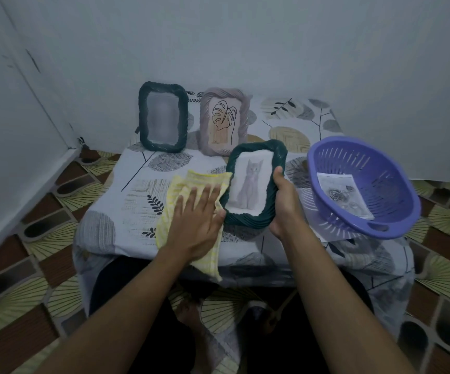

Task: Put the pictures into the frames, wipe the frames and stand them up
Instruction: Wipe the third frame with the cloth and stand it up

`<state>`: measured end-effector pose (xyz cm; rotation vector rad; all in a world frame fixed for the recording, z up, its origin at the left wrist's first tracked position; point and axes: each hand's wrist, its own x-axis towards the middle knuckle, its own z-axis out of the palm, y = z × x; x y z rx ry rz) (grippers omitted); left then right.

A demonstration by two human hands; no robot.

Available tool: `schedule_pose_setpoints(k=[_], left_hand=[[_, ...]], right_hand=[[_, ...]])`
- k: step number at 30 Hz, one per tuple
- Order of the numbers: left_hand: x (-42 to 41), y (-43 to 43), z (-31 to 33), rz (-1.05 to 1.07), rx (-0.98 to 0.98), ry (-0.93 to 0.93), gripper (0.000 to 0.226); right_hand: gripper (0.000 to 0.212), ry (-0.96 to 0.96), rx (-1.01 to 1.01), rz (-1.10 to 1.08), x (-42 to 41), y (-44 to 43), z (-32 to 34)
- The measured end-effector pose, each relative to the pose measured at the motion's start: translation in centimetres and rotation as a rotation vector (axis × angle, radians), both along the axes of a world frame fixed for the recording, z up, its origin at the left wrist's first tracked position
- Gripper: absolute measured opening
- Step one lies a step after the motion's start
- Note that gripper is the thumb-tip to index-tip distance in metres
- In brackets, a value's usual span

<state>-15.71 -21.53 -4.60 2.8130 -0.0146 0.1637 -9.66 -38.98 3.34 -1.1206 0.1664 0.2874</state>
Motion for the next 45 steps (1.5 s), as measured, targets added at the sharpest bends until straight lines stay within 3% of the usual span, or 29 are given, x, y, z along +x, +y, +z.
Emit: schedule_pose_setpoints(k=[7,12,23,26,28,29,33,35,36,40,43,45], left_hand=[[1.0,1.8,0.0,0.173,0.171,0.053,0.063],[1.7,5.2,-0.1,0.249,0.132,-0.014,0.043],[2.5,9.4,0.5,0.291,-0.011,0.039,0.044],[2.6,7.9,1.3,0.251,-0.087,-0.081,0.042],[2.1,6.1,2.3,0.168,-0.254,-0.229,0.041],[1.6,4.9,3.1,0.154,-0.442,-0.252,0.042],[0.5,0.1,5.6,0.320,-1.330,-0.001,0.034],[0.3,-1.2,5.9,0.360,-1.496,0.084,0.021],[0.2,-1.6,6.0,0.356,-1.478,0.070,0.014],[0.1,-1.6,6.2,0.309,-1.307,-0.064,0.029],[0.0,-1.4,7.2,0.232,-0.997,-0.208,0.031],[-0.2,-1.7,8.1,0.167,-0.734,-0.334,0.034]], right_hand=[[0.043,0.055,-0.056,-0.076,0.8,-1.2,-0.8],[0.041,0.079,-0.020,-0.064,0.2,-0.3,-1.5],[0.039,0.092,-0.058,-0.033,-0.5,1.6,-2.3],[0.035,0.060,-0.095,-0.086,-0.8,1.9,-2.5],[0.032,0.017,-0.118,-0.142,-1.0,2.1,-2.5],[0.029,-0.006,-0.130,-0.178,-1.1,2.2,-2.5],[0.014,-0.035,-0.155,-0.300,-1.3,2.4,-2.6],[0.013,-0.033,-0.187,-0.329,-1.1,2.3,-2.7],[0.012,-0.032,-0.211,-0.331,-1.1,2.2,-2.7],[0.006,0.000,-0.300,-0.249,-0.8,1.6,-2.9],[0.038,0.002,-0.338,-0.141,-0.7,1.3,-2.7],[0.038,-0.065,-0.336,-0.122,-0.6,1.1,-2.3]])
